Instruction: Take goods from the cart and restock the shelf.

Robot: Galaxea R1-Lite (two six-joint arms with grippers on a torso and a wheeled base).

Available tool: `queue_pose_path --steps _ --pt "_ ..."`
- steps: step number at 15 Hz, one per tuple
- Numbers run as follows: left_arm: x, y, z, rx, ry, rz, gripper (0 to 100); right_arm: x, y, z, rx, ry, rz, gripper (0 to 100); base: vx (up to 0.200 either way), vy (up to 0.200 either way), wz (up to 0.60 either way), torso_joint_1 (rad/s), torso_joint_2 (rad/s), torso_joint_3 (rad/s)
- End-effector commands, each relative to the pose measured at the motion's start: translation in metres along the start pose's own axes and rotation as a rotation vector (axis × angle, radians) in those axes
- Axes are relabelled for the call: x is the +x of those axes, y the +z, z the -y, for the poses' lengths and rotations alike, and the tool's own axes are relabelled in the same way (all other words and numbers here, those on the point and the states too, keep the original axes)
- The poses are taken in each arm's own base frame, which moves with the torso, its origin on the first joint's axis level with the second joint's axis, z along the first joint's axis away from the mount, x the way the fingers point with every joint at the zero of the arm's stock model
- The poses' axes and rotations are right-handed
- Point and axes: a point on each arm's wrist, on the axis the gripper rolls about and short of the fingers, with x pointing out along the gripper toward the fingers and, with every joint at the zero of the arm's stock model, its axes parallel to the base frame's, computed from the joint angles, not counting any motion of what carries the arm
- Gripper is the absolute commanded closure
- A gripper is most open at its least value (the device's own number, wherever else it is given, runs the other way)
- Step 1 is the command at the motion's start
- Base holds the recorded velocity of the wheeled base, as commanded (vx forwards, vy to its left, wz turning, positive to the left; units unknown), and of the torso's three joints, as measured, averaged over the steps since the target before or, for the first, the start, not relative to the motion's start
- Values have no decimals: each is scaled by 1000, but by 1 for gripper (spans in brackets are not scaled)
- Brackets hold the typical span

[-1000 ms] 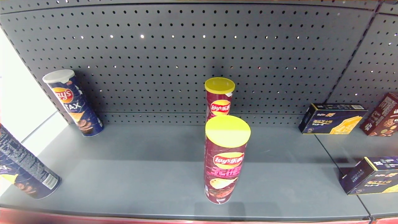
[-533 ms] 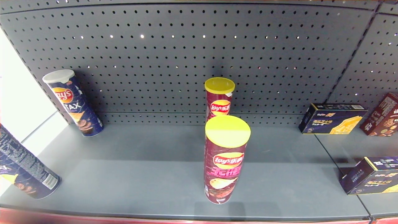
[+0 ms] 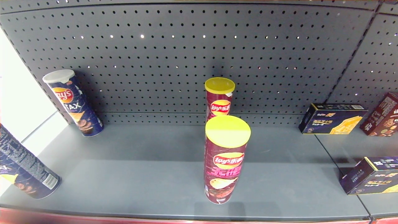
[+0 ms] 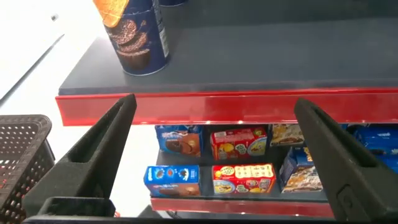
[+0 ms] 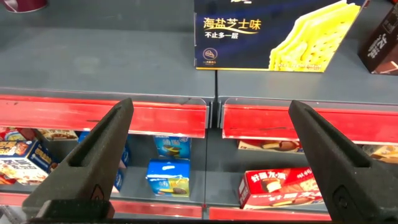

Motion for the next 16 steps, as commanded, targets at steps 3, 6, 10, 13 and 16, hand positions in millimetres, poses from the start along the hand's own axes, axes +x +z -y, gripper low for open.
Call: queue_pose_path --steps 3,6,10,13,16 --pt "0 0 0 -1 5 -2 0 0 0 0 -2 0 -2 0 0 0 0 0 0 0" --pt "0 0 0 2 -7 -1 0 0 0 0 -4 0 -2 0 0 0 0 0 0 0" --pt "0 -1 0 -3 18 -3 0 0 0 0 -4 0 -2 0 -50 0 0 -2 2 2" --pt "0 -1 0 -18 13 -2 0 0 0 0 -1 0 -2 0 -67 0 0 1 1 1" --pt "0 -1 0 -18 18 -3 0 0 0 0 -1 0 -2 0 0 0 0 0 0 0"
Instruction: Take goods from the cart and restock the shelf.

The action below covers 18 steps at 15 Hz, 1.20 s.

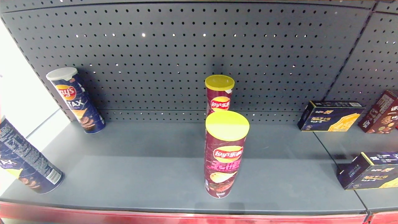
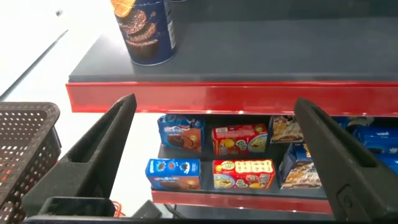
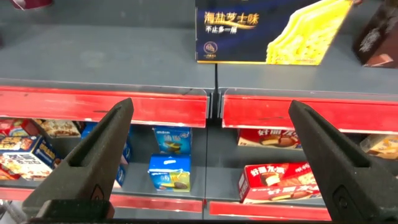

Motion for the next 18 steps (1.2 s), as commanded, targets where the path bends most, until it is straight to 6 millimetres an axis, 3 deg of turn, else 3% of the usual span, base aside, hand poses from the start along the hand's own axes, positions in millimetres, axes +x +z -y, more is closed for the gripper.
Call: queue_pose_path --steps 1,5,7,18 --pt "0 0 0 -6 -2 -2 0 0 0 0 0 1 -1 0 0 0 0 0 0 0" --pt "0 1 0 -25 2 1 0 0 0 0 0 1 -1 0 0 0 0 0 0 0" --pt "0 0 0 -32 -3 0 0 0 0 0 0 -1 -1 0 0 -200 0 0 -5 5" --pt "0 1 0 -49 -5 1 0 0 0 0 -2 -1 -1 0 0 0 0 0 0 0"
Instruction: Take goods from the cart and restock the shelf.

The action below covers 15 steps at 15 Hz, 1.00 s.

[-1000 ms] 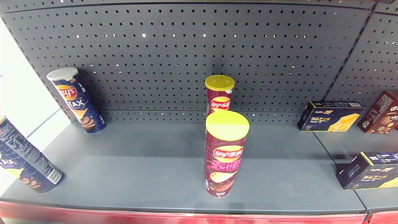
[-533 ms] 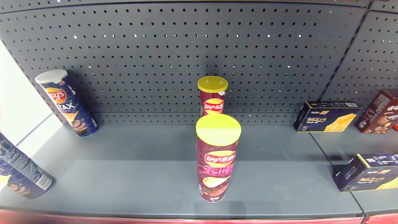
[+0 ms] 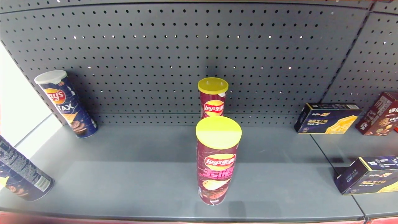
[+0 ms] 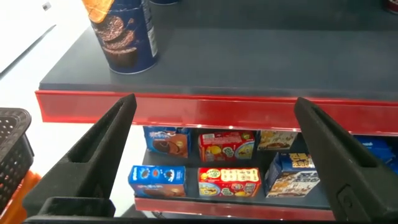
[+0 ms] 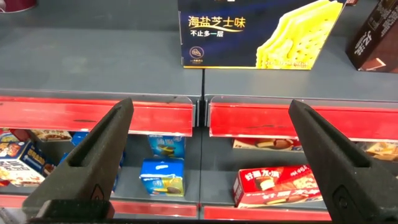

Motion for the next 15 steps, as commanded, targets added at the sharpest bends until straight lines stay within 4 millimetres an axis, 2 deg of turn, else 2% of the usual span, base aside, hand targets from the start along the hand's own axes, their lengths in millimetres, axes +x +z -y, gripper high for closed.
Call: queue_pose_path --steps 1,10,11,15 --pt "0 0 0 -1 0 -2 0 0 0 0 -1 0 -1 0 0 0 0 0 0 0" --pt "0 0 0 -1 -1 -2 0 0 0 0 1 2 -1 0 0 0 0 0 0 0" --pt "0 0 0 -3 0 0 0 0 0 0 1 0 -1 0 -200 0 0 7 2 -2" --pt "0 0 0 -3 0 0 0 0 0 0 -1 0 -1 0 0 0 0 0 0 0"
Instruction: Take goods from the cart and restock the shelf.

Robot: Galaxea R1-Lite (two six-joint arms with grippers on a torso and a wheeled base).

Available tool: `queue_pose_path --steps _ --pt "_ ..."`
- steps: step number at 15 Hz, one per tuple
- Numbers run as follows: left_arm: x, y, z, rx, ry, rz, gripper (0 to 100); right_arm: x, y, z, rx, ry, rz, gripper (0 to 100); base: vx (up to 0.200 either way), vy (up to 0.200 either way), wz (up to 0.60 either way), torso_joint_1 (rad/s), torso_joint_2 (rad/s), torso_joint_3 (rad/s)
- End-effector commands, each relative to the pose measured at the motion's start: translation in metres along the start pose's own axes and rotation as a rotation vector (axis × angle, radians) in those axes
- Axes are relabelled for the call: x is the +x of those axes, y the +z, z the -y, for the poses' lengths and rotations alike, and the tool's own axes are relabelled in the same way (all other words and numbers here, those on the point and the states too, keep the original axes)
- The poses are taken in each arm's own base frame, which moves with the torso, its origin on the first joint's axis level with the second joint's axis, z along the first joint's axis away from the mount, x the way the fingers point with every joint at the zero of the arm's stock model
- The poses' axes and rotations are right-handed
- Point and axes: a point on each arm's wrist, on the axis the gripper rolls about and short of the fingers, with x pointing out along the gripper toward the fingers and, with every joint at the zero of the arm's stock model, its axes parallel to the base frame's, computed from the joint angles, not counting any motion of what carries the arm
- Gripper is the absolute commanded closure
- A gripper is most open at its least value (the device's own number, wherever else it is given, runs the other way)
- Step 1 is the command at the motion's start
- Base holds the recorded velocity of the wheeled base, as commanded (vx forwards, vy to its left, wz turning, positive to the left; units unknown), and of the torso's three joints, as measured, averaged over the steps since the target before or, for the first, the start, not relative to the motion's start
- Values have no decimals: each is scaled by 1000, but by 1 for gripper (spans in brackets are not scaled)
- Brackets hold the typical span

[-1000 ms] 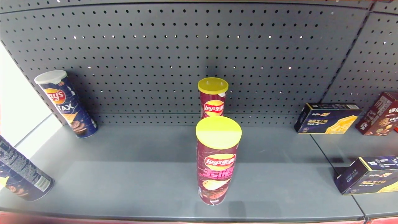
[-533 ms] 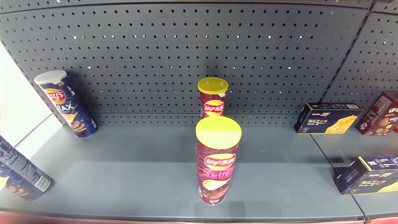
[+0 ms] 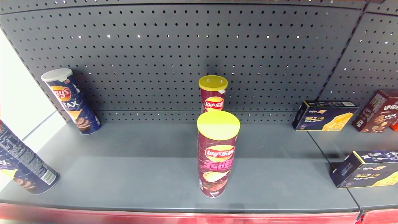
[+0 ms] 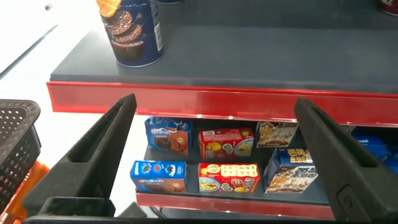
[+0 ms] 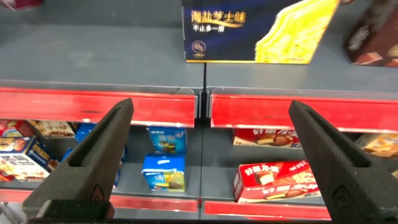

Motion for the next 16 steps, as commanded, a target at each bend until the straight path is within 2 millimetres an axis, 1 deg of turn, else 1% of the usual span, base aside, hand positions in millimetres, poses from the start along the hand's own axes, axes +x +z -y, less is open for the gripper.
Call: queue_pose_path --steps 1,16 --pt "0 0 0 0 1 -1 0 0 0 0 -1 0 -1 0 0 0 0 0 0 0" --pt "0 0 0 0 1 -1 0 0 0 0 0 3 -1 0 0 0 0 0 0 0"
